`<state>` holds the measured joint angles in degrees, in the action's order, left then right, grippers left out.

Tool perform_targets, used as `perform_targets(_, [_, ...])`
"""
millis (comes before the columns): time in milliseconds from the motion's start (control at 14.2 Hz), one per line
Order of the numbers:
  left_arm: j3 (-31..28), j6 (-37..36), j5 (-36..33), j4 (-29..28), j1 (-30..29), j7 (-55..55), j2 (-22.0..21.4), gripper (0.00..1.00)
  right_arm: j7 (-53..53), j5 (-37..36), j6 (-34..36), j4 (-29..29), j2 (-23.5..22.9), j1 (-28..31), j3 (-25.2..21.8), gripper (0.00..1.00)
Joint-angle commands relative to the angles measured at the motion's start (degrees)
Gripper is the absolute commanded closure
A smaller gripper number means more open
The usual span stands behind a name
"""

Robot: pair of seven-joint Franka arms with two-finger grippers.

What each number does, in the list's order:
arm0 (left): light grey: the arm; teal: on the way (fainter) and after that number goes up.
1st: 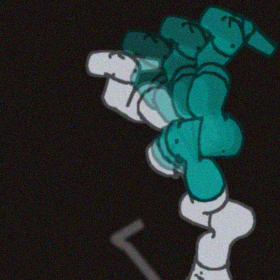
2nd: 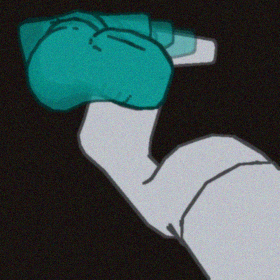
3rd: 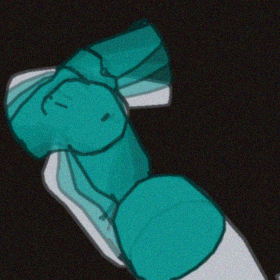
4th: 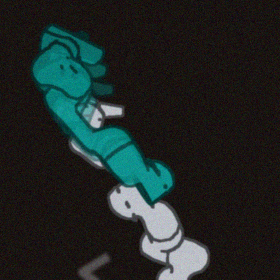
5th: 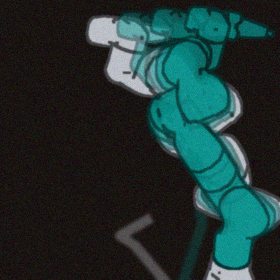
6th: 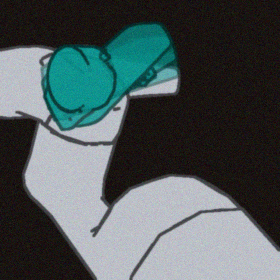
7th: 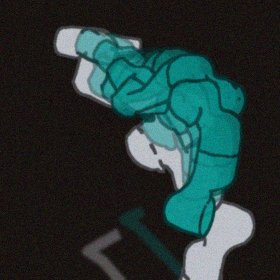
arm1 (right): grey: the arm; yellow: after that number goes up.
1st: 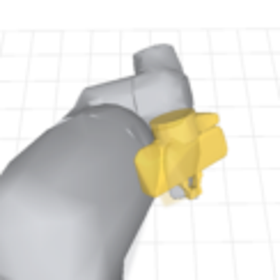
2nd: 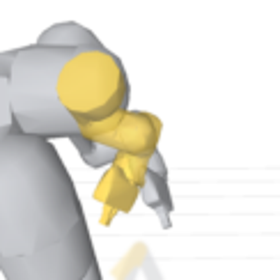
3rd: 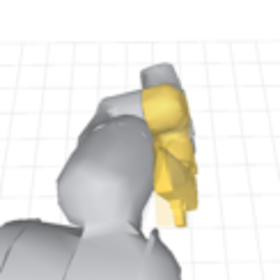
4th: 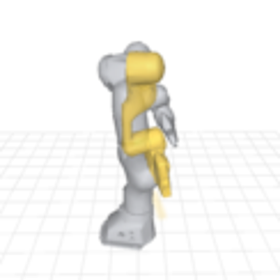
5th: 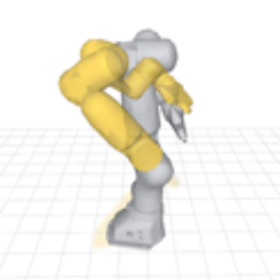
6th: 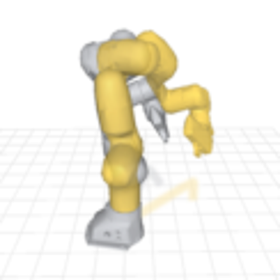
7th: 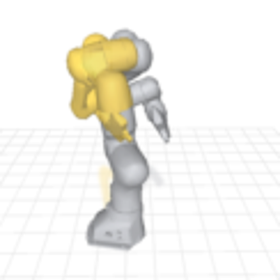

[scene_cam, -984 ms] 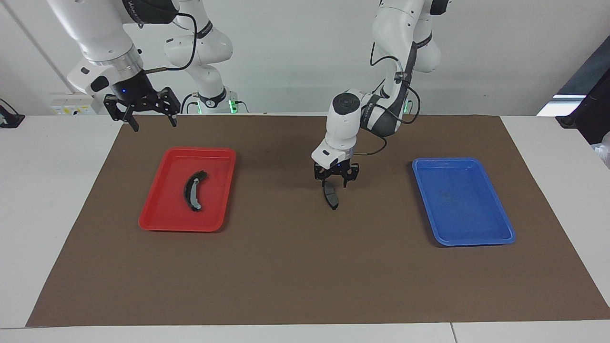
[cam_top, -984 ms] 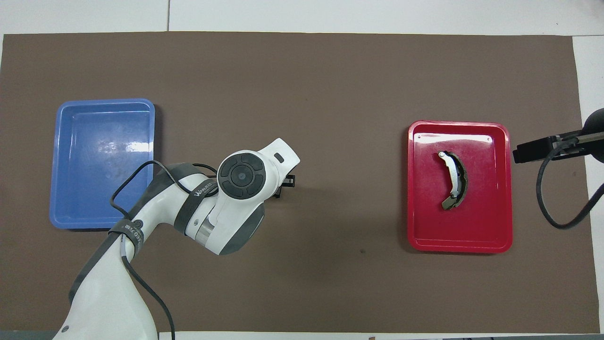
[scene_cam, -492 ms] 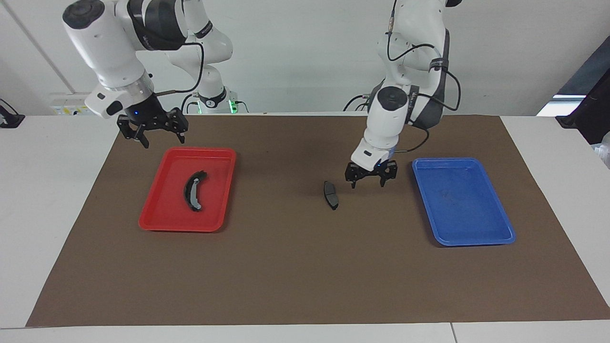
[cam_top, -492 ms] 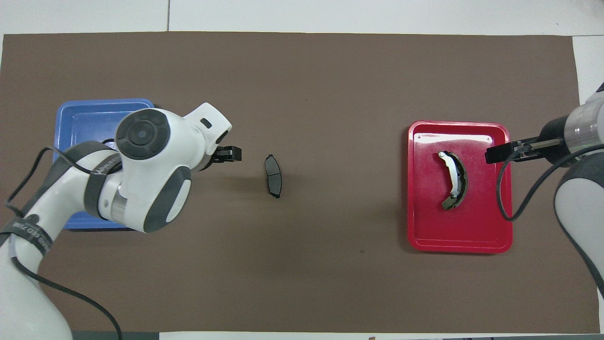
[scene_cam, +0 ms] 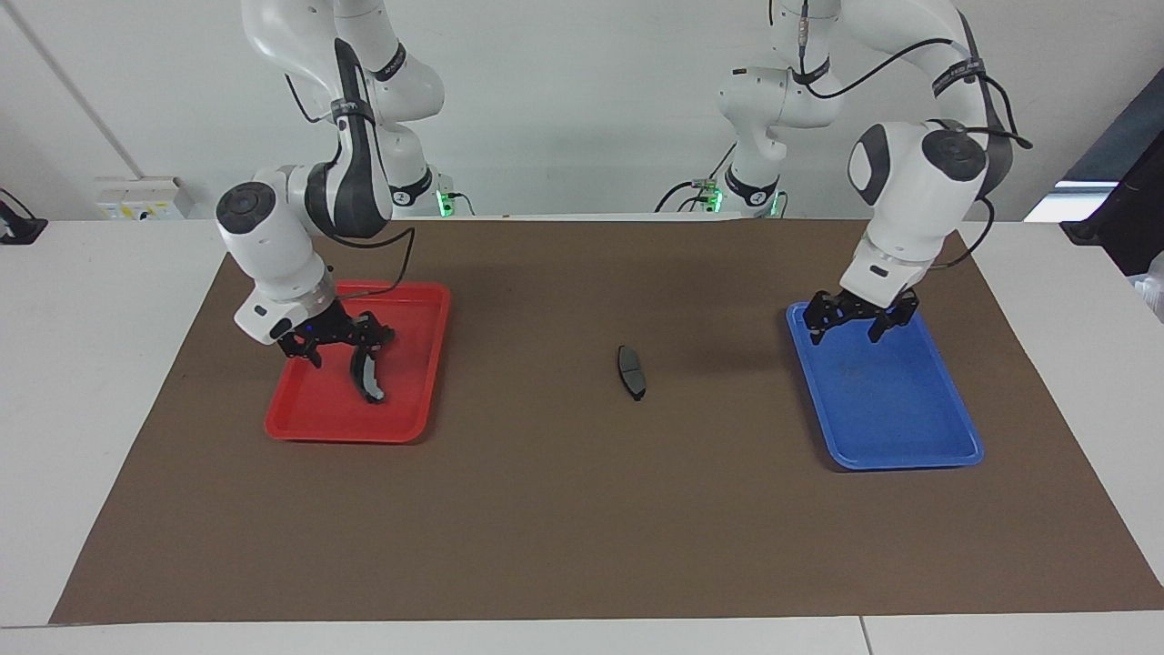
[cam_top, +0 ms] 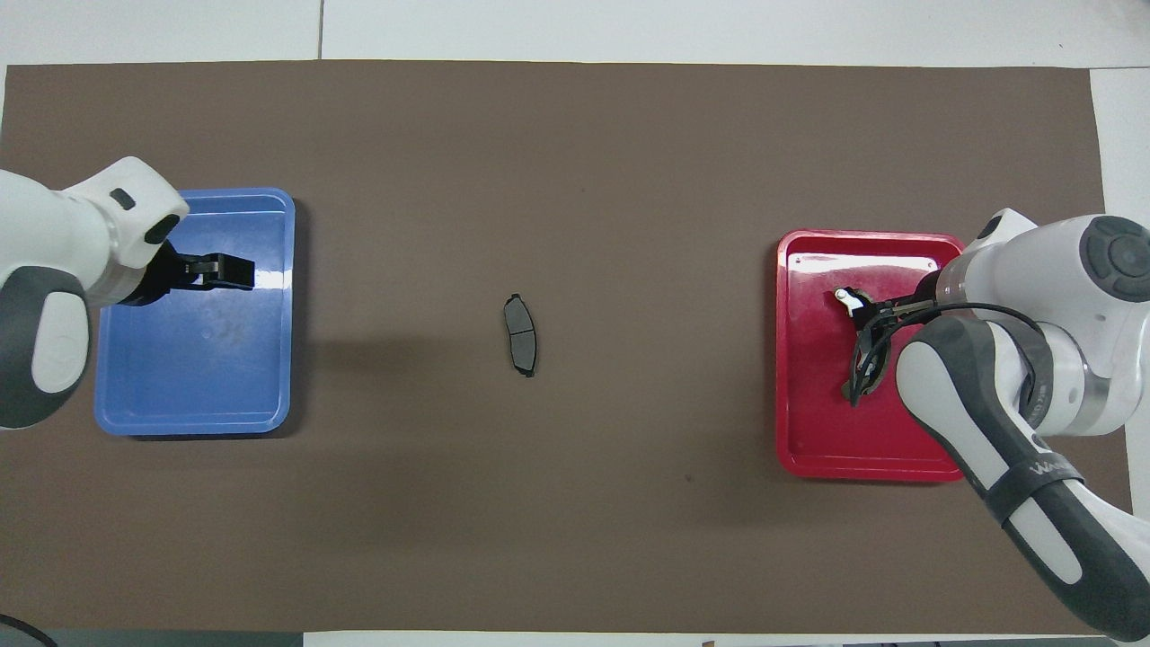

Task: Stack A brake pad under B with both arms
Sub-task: 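Grasp the large pad with the right gripper while the left gripper withdraws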

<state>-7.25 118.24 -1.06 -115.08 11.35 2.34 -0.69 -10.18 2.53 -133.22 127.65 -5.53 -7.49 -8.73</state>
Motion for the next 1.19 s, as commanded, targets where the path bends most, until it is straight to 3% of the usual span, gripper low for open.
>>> perform_targets(0, [0.6,-8.8,0.0,5.3,-4.2,-2.7,-1.4,0.0,-2.1,1.2,-1.9,2.2,0.3,1.2,0.4,0.16])
perform_targets(422, [0.5,-25.7,0.5,19.4,-8.4,-7.4,-0.8,0.0,-3.2,1.2,-2.0,3.7,-0.8,0.8,0.4,0.2])
perform_targets(703, [0.3,-30.3,0.6,21.0,-10.6,-7.4,-1.3,0.0,-3.3,1.2,-2.0,3.7,-0.8,0.6,0.4,0.25])
perform_targets(843, [0.3,-31.2,0.8,20.0,-12.0,-7.7,-2.2,0.0,-3.4,1.2,-2.0,3.7,-0.8,0.6,0.4,0.39])
perform_targets(1054, [0.7,-31.0,0.5,19.9,-11.4,-8.8,-2.2,0.0,-2.7,1.2,-1.6,3.4,-0.8,0.5,0.4,0.76])
perform_targets(1124, [0.8,-31.0,0.4,19.8,-11.3,-8.7,-2.2,0.0,-2.7,1.2,-1.1,3.0,-0.9,0.5,0.4,0.83])
